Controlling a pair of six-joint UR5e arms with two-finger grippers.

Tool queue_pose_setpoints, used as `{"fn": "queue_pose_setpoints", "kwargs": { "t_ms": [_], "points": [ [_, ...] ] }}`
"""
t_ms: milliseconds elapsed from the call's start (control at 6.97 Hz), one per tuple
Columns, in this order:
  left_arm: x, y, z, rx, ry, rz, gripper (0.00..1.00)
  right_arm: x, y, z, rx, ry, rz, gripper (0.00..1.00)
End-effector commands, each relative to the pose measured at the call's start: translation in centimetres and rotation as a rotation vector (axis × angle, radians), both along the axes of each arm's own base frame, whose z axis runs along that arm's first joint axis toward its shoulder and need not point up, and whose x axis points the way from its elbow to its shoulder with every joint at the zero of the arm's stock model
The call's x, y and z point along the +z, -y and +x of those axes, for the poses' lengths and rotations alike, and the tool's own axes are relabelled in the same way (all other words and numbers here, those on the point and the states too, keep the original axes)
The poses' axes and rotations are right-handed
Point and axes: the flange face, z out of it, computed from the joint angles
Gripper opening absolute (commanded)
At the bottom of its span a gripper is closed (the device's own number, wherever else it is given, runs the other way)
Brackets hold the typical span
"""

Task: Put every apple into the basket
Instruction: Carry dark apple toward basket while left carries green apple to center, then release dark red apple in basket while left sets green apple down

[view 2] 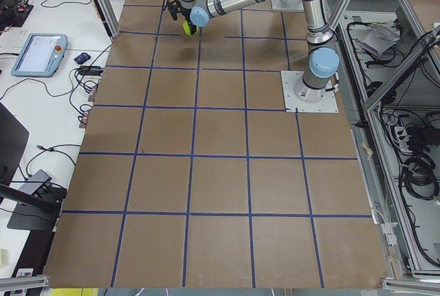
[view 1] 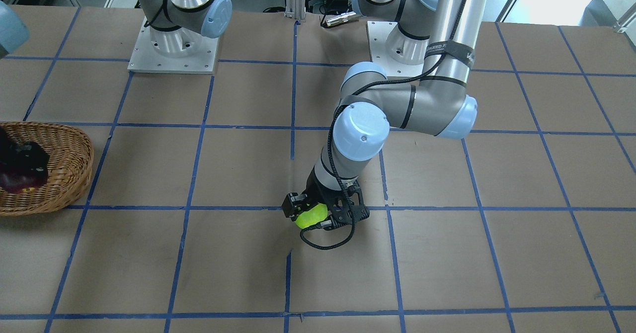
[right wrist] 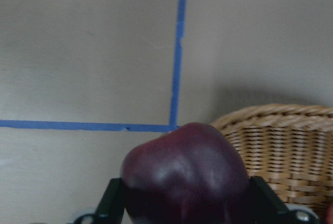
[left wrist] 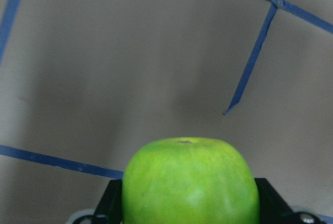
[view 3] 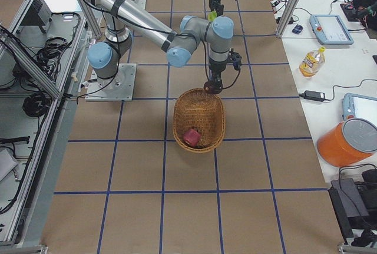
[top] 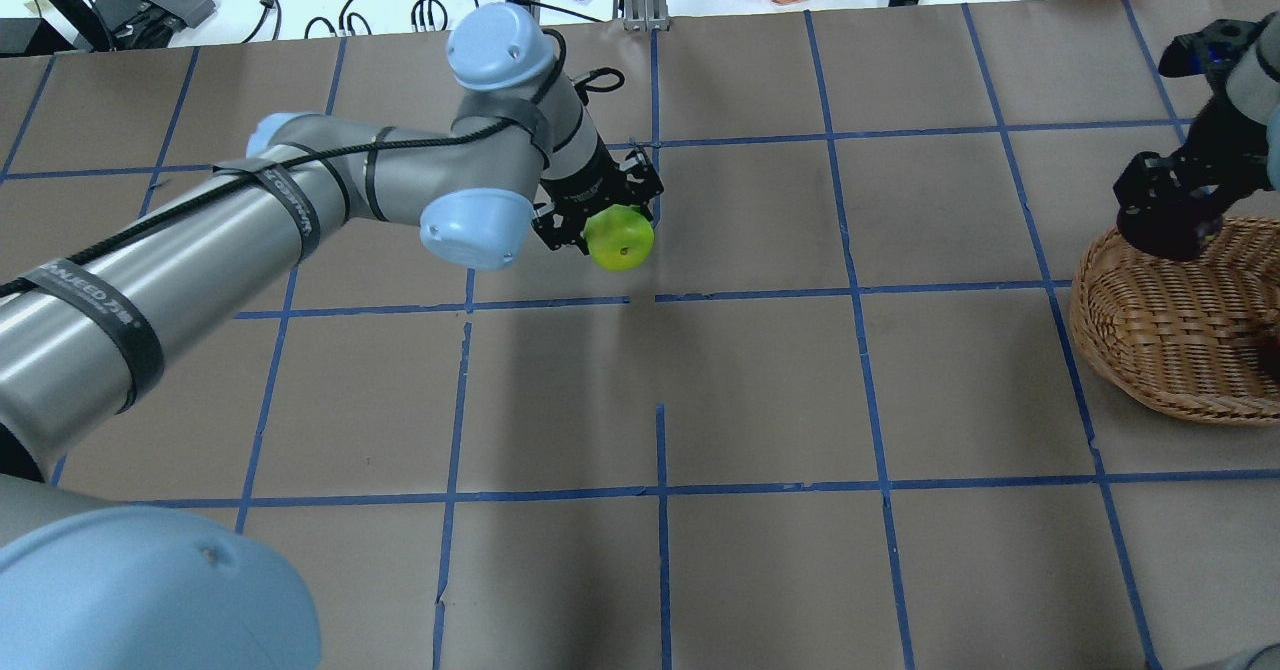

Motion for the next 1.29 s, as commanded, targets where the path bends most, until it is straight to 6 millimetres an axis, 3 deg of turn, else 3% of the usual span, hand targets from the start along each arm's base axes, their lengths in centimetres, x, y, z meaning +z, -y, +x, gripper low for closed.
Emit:
{"fn": "queue_pose_setpoints", "kwargs": {
  "t_ms": [0,144,287,431,574,718,861,1005,1148],
  "points": [
    [-2.9,-1.9,-1.1,0.004,0.019,-0.017,0.0,-2.5,-2.4,-6.8,-0.065,0.008,0.058,0.29],
    [-3.2,-2.1,-1.0,-0.007,0.021,-0.012,0.23,-3.3,-3.5,-8.4,-0.094,0.019,0.072,0.36],
    [-3.6,-2.1,-1.0,0.011,0.019,-0.005,0.73,-4.1,-4.5,-8.6,-0.106,0.029,0.089,0.71],
    [-2.2,-1.9,-0.9,-0.001,0.014,-0.033,0.84,-4.8,-5.4,-9.1,-0.124,0.039,0.101,0.86],
    [0.3,-0.4,1.4,-0.057,0.006,-0.092,0.85,-4.7,-5.4,-9.1,-0.126,0.041,0.098,0.91],
    [1.2,0.5,4.7,-0.057,0.028,-0.099,1.0,-4.2,-5.6,-8.9,-0.124,0.041,0.093,0.95],
    [0.9,0.9,7.2,-0.033,0.024,-0.065,1.0,-2.1,-6.0,-8.0,-0.116,0.026,0.071,0.99],
    [1.3,-0.1,6.4,-0.043,0.022,-0.041,1.0,0.1,-7.1,-6.8,-0.113,0.025,0.074,1.0],
    [3.7,-1.0,5.9,-0.052,-0.041,-0.054,1.0,1.0,-7.1,-3.9,-0.082,0.051,0.099,1.0]
  ]
}}
